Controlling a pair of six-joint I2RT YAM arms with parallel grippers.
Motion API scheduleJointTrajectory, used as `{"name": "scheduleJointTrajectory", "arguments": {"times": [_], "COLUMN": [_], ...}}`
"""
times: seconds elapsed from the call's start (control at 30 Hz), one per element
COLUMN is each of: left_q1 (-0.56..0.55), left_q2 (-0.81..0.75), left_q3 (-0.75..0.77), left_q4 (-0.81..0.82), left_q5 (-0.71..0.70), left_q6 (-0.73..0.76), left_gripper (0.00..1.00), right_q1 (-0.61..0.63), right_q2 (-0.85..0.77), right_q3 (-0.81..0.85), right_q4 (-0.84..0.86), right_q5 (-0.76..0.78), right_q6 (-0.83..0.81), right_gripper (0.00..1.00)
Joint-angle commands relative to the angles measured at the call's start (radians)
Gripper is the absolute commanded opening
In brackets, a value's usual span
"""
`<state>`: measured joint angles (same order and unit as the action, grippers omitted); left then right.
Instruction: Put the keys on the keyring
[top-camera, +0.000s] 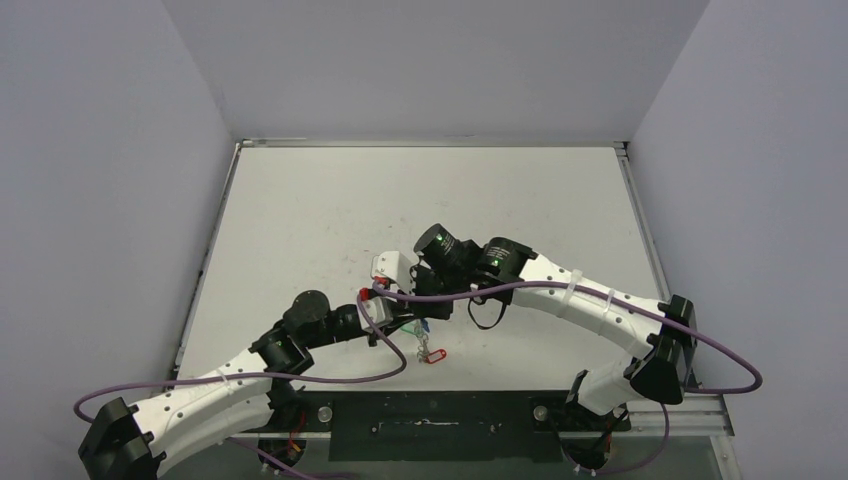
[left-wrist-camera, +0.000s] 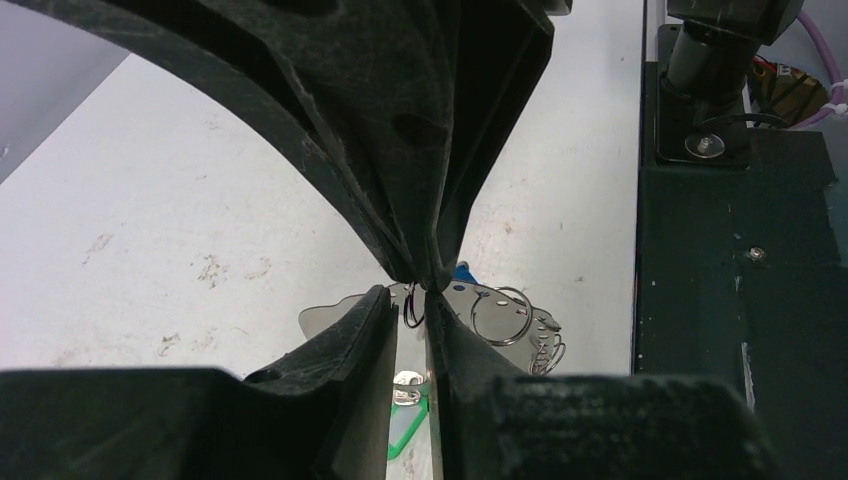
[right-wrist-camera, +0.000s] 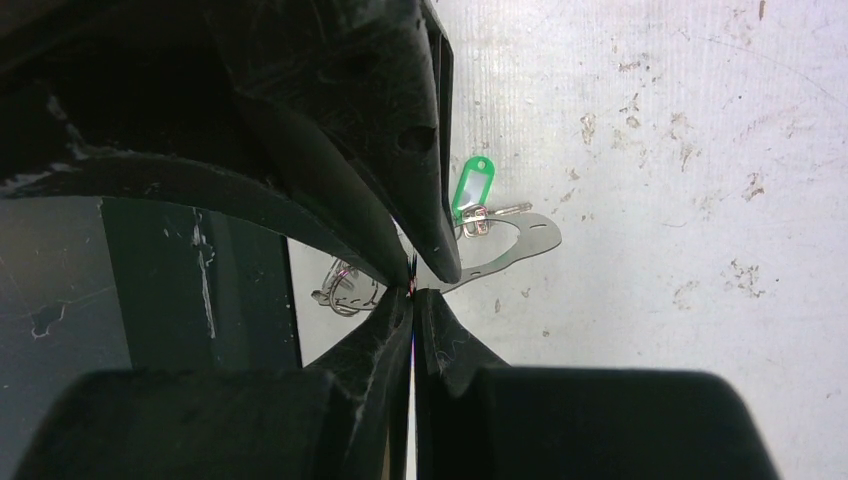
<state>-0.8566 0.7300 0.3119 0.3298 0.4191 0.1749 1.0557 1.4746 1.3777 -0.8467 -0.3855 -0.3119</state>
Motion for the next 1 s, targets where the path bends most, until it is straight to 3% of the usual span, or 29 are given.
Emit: {"name": "scheduleJointTrajectory", "arguments": {"times": [0.0, 0.07, 0.2, 0.4, 0.53, 0.7, 0.8, 0.97], "left_q1": [-0.004, -0.004, -0.004, -0.004, -0.004, -0.004, -0.004, -0.004], "left_q2": [0.004, 0.009, 0.018, 0.017, 0.0, -0.021, -0.03, -0.042], "left_q3": [0.054, 0.057, 0.059, 0.055, 0.042, -0.004, -0.034, -0.08], "left_q4": [0.075, 0.078, 0.07, 0.066, 0.078, 0.16, 0.216, 0.307], "left_q5": [-0.003, 0.003, 0.009, 0.01, 0.002, -0.02, -0.031, -0.033], "left_q6": [-0.012, -0.008, 0.003, 0.0, -0.014, -0.046, -0.064, -0.081], "left_gripper": [0.17, 0.16, 0.0, 0.0, 0.0, 0.0, 0.0, 0.0], "right_q1": [0.013, 0.013, 0.013, 0.014, 0.01, -0.02, -0.063, -0.16], "right_q2": [0.016, 0.017, 0.019, 0.015, -0.005, -0.069, -0.122, -0.228], "right_q3": [0.019, 0.02, 0.021, 0.018, 0.009, -0.047, -0.098, -0.216], "right_q4": [0.021, 0.019, 0.016, 0.027, 0.062, 0.147, 0.195, 0.312], "right_q5": [0.009, 0.009, 0.014, 0.033, 0.044, 0.033, -0.05, -0.206], "right_q6": [-0.007, -0.01, -0.014, -0.019, -0.011, 0.007, -0.01, -0.005], "right_gripper": [0.0, 0.0, 0.0, 0.0, 0.13, 0.43, 0.5, 0.52]}}
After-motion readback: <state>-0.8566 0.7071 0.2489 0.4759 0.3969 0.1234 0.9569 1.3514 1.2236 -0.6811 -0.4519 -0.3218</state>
